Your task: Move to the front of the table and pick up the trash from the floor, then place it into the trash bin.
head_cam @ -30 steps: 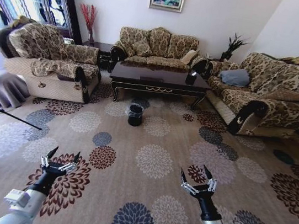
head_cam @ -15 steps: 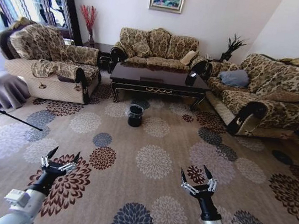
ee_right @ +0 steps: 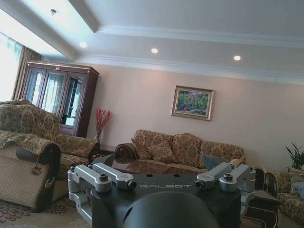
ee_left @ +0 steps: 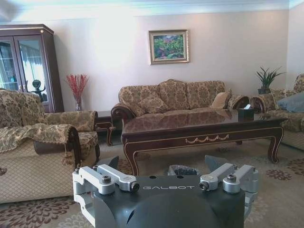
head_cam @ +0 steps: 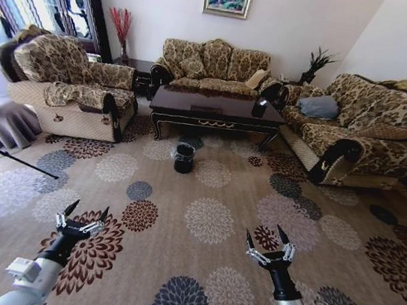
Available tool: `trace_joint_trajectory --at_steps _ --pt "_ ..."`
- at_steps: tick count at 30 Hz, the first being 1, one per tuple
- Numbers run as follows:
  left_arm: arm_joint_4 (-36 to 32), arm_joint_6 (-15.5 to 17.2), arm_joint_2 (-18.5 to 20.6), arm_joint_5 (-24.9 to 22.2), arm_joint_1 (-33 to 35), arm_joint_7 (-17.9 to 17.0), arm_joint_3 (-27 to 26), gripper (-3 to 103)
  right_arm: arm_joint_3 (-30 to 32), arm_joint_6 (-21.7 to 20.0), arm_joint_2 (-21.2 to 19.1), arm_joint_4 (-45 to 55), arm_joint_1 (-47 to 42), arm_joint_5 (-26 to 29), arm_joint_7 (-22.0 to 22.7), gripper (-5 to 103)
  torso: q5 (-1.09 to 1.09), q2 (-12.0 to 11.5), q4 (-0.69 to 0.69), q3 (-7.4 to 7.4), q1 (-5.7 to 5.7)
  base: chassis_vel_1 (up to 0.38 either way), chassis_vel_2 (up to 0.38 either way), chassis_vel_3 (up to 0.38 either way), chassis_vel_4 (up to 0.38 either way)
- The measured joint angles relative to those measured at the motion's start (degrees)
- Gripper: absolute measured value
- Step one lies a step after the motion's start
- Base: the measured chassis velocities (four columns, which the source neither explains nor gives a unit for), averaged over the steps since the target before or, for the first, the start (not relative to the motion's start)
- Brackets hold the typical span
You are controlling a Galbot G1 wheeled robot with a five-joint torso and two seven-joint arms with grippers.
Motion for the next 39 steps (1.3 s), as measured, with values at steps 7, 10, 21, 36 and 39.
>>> trace_joint_trajectory --at_steps 7,10,21,36,39 --pt "0.0 0.0 0.0 0.0 0.0 0.0 0.0 100 0.0 0.0 0.0 0.0 0.0 0.0 0.0 100 0.00 -0.2 0.00 -0.10 -0.08 0.000 0.000 0.000 0.000" --pt "0.0 0.0 0.0 0.0 0.0 0.0 0.0 100 0.0 0.0 0.0 0.0 0.0 0.0 0.0 100 0.00 -0.2 0.00 -0.13 -0.11 0.000 0.000 0.000 0.000" --pt "0.0 0.0 0.0 0.0 0.0 0.0 0.0 100 0.0 0.0 0.0 0.0 0.0 0.0 0.0 100 0.00 -0.4 0.00 -0.20 -0.17 0.000 0.000 0.000 0.000" --pt "0.0 0.0 0.0 0.0 0.0 0.0 0.0 100 0.0 0.0 0.0 0.0 0.0 0.0 0.0 100 0.00 -0.5 0.00 -0.27 -0.22 0.000 0.000 0.000 0.000" --pt "0.0 0.0 0.0 0.0 0.0 0.0 0.0 100 0.0 0.0 0.0 0.0 0.0 0.0 0.0 100 0.00 -0.5 0.00 -0.27 -0.23 0.000 0.000 0.000 0.000"
